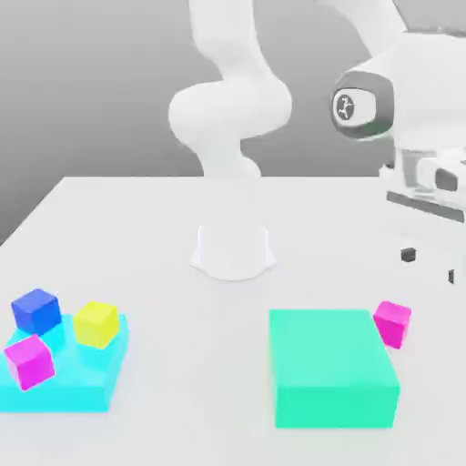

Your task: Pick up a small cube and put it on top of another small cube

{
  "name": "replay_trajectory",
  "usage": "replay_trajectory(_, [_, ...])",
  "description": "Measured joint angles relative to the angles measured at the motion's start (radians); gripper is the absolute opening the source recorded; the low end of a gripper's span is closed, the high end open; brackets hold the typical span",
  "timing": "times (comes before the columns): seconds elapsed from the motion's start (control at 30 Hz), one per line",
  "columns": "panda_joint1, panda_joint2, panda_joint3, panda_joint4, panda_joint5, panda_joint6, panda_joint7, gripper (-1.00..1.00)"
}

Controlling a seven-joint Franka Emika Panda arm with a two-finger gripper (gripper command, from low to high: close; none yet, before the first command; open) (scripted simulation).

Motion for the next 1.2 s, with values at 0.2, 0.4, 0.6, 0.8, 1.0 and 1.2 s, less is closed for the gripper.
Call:
replay_trajectory(0.2, [0.108, 0.121, 0.040, -0.081, 0.018, 0.083, -0.274, 0.00])
replay_trajectory(0.4, [0.127, 0.318, 0.030, -0.069, 0.007, 0.241, -0.322, 0.00])
replay_trajectory(0.6, [0.134, 0.409, 0.021, -0.053, 0.002, 0.315, -0.320, -1.00])
replay_trajectory(0.8, [0.131, 0.349, 0.025, -0.064, 0.007, 0.265, -0.324, -1.00])
replay_trajectory(1.0, [0.122, 0.171, 0.023, -0.090, 0.021, 0.112, -0.304, -1.00])
replay_trajectory(1.2, [0.112, 0.187, -0.012, -0.055, -0.026, 0.118, -0.078, -1.00])
